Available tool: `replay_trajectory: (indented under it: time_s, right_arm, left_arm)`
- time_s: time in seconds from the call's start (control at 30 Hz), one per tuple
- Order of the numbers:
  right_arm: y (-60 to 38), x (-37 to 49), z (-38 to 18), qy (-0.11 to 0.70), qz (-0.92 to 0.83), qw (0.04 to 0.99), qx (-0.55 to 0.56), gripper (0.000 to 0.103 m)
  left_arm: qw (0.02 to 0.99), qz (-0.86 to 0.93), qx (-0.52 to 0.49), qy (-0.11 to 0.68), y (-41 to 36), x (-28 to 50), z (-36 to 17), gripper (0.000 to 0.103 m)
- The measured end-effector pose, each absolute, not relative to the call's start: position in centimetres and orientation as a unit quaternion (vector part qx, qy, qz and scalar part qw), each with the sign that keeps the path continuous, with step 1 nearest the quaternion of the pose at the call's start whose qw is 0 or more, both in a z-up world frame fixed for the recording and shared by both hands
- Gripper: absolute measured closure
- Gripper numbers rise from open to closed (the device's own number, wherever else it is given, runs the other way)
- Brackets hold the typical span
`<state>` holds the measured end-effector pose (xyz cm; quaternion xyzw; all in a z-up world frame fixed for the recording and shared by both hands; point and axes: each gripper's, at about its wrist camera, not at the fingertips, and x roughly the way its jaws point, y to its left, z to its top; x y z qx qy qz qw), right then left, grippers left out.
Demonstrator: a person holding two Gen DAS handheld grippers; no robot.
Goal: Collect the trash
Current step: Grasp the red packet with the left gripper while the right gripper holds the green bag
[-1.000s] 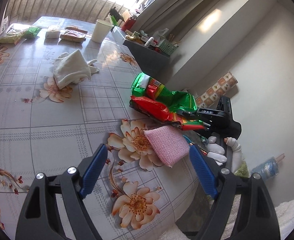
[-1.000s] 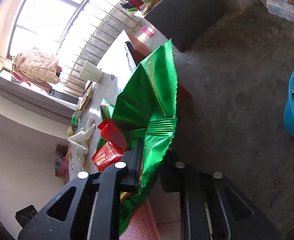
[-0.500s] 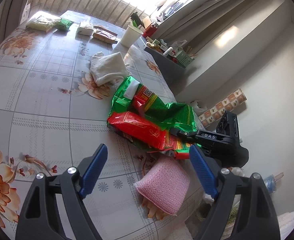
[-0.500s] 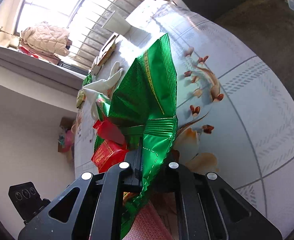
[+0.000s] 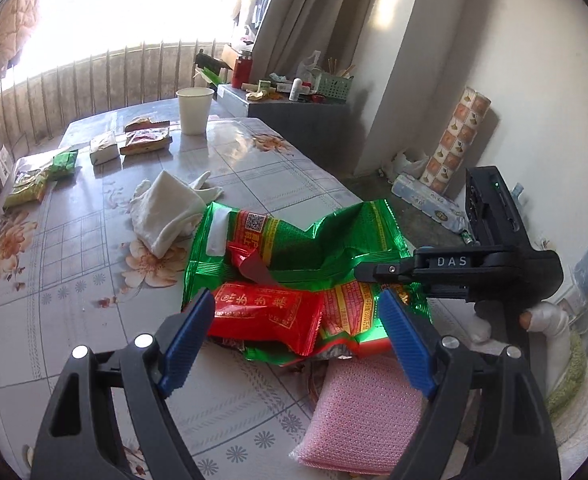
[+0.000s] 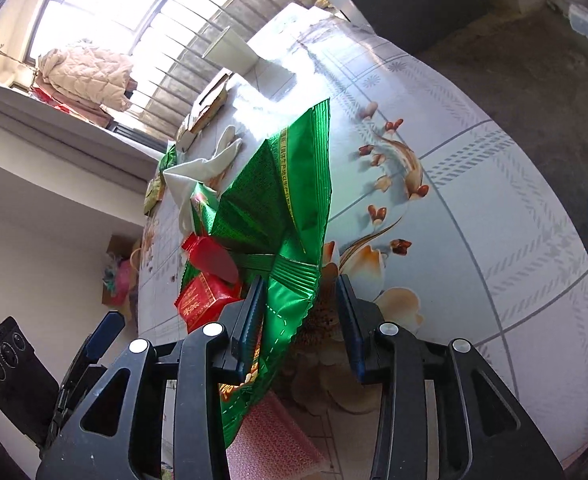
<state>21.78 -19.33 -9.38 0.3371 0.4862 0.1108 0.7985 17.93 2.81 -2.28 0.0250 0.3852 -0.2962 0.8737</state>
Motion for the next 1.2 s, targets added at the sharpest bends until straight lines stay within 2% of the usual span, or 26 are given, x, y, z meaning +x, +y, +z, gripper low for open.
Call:
replay_trajectory:
  time_s: [0.37, 0.53, 0.77, 0.9, 0.97, 1.2]
  right_arm:
    - [-19.1, 22.3, -10.1, 0.492, 0.126, 0.791, 0.34, 0.067]
    - [-18.9, 22.4, -10.0, 0.495, 0.132, 0.79, 0.336, 0.07]
    - [-18.7, 22.2, -10.0, 0.5, 0.143, 0.786, 0.333, 0.087]
    - [-18.6, 22.0, -9.8, 0.499, 0.142, 0.787, 0.333, 0.089]
    - [-18.6, 21.9, -9.7, 0.498, 0.143, 0.787, 0.335, 0.089]
    - [-19.7, 21.4, -9.5, 0.481, 0.146, 0.784, 0.364, 0.094]
  left_arm:
    - [0.834, -0.278, 0.082, 0.469, 0.5, 21.9, -7.6, 0.024]
    - [0.824, -0.284, 0.062, 0.486, 1.0, 22.4, -8.3, 0.038]
    - [0.823, -0.289, 0.061, 0.485, 0.9, 22.2, -7.9, 0.06]
    - [0.826, -0.287, 0.067, 0.48, 0.7, 22.3, -7.5, 0.071]
    - [0.829, -0.283, 0.071, 0.477, 0.7, 22.2, -7.3, 0.08]
    - [0.851, -0.268, 0.054, 0.447, 2.2, 21.7, -4.9, 0.082]
